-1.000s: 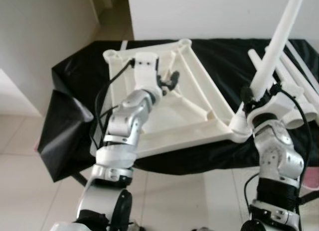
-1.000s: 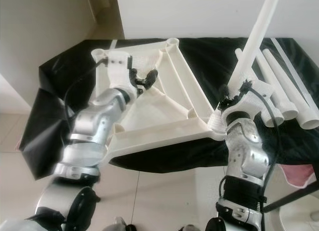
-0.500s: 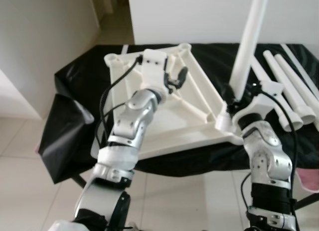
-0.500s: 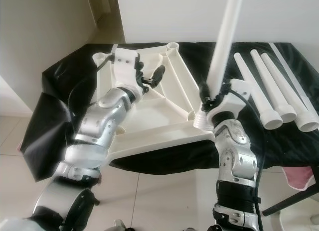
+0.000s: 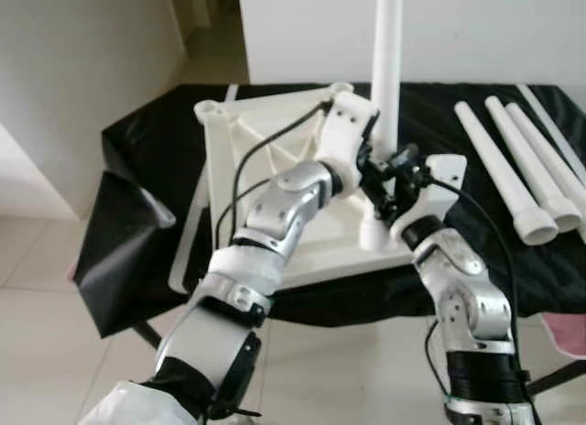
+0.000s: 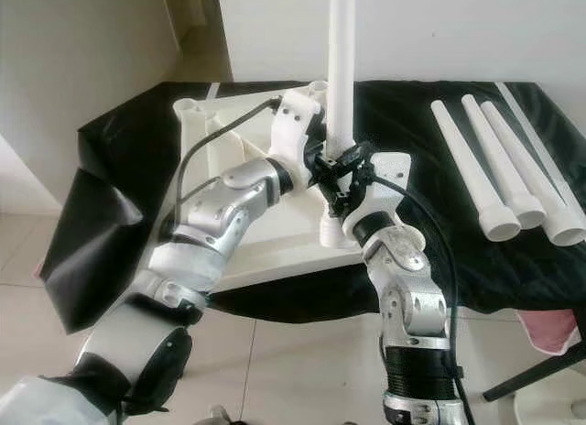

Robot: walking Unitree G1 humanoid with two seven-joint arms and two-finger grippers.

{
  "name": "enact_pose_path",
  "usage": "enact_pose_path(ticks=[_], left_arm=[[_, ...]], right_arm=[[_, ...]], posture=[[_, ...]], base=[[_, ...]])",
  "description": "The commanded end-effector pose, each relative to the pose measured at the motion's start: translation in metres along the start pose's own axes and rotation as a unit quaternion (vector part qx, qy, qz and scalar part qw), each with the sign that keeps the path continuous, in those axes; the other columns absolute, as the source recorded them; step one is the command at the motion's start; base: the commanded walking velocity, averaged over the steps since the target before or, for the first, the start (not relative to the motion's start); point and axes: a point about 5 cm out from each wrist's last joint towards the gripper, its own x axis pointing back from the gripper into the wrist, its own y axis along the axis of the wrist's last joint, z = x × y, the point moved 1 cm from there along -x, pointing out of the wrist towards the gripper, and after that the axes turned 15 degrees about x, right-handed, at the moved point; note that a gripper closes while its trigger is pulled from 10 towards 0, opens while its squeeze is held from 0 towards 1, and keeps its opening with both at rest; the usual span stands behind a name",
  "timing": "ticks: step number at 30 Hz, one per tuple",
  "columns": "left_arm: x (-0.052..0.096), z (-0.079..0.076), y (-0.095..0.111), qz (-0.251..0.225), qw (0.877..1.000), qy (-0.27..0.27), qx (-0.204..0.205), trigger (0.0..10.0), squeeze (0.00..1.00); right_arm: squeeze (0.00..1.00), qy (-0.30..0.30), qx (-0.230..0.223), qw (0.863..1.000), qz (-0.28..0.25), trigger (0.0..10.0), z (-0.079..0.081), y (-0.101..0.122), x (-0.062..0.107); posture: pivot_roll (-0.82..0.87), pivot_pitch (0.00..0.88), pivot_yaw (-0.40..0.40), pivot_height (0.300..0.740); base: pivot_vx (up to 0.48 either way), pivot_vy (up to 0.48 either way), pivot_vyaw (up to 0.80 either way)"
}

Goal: Building children table

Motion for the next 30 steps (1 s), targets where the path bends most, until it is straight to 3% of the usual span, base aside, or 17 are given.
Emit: enact_pose_path(ticks=[1,2,7,11,18,30], left_arm=[[-0.005,-0.007,-0.002,0.024,0.999,-0.041,-0.004,10.0,0.00],[-0.007,-0.007,-0.002,0.029,0.999,-0.044,-0.006,10.0,0.00],[-0.009,-0.010,0.005,0.024,0.997,-0.067,0.017,10.0,0.00],[-0.006,-0.024,0.011,0.020,0.991,-0.129,0.036,10.0,0.00],[-0.006,-0.041,0.011,0.028,0.981,-0.185,0.041,10.0,0.00],[-0.003,-0.065,0.025,0.010,0.971,-0.234,0.042,10.0,0.00]], right_arm=[[0.00,0.023,0.009,1.000,-0.017,4.6,0.010,0.005,0.000],[0.00,0.023,0.010,1.000,-0.015,10.0,0.011,0.005,0.000],[0.00,-0.004,0.007,1.000,-0.007,10.0,0.006,0.001,0.001],[0.00,-0.035,0.004,0.999,0.006,10.0,-0.001,-0.004,0.002],[0.00,-0.026,0.012,0.999,0.014,10.0,0.002,-0.008,0.001],[0.00,-0.008,0.024,0.999,0.041,10.0,0.009,-0.016,-0.003]], posture=[[-0.11,0.000,0.056,0.740],[-0.12,0.000,0.062,0.740],[-0.12,0.000,0.073,0.740],[-0.13,0.000,0.078,0.740],[-0.12,0.000,0.077,0.740],[-0.12,0.000,0.064,0.740]], base=[[0.000,0.000,0.00],[0.000,0.000,0.00],[0.000,0.000,0.00],[0.000,0.000,0.00],[0.000,0.000,0.00],[0.000,0.000,0.00]])
